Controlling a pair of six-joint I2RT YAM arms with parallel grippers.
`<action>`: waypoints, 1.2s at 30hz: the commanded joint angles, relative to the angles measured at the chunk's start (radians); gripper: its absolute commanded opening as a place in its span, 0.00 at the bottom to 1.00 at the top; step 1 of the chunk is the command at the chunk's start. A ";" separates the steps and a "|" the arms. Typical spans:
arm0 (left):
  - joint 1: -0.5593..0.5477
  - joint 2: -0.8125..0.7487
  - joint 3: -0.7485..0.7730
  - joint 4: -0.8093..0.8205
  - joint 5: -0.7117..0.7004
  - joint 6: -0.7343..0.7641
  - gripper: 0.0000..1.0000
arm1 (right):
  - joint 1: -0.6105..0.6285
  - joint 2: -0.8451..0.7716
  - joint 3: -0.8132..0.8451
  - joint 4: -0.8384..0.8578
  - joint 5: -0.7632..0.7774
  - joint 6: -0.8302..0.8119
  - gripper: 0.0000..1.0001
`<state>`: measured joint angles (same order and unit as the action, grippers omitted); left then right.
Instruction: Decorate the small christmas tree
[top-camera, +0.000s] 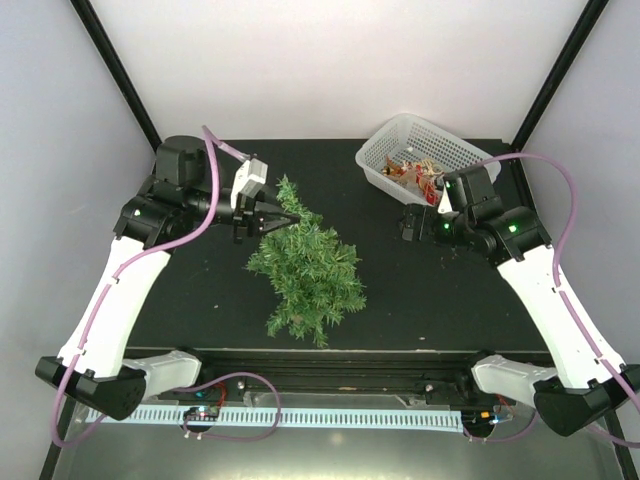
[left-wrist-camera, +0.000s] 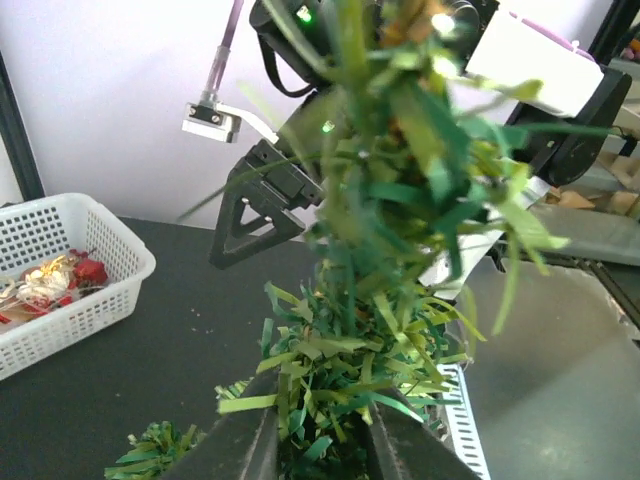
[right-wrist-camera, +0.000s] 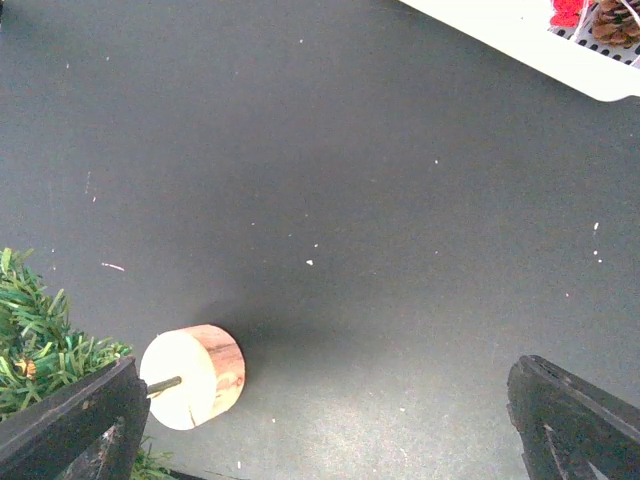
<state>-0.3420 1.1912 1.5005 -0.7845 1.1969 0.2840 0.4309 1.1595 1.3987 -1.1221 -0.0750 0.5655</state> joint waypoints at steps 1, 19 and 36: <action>-0.018 0.003 0.015 0.000 -0.039 0.013 0.12 | -0.002 -0.025 -0.018 0.016 -0.010 0.019 0.98; -0.013 0.159 0.256 0.052 -0.121 -0.033 0.02 | -0.001 -0.051 -0.053 0.020 0.004 0.029 0.98; 0.023 0.406 0.540 0.119 -0.200 -0.023 0.01 | -0.001 -0.058 -0.065 0.019 0.021 0.014 0.99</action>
<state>-0.3340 1.5723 1.9678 -0.7597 1.0157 0.2653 0.4309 1.1099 1.3281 -1.1137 -0.0692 0.5846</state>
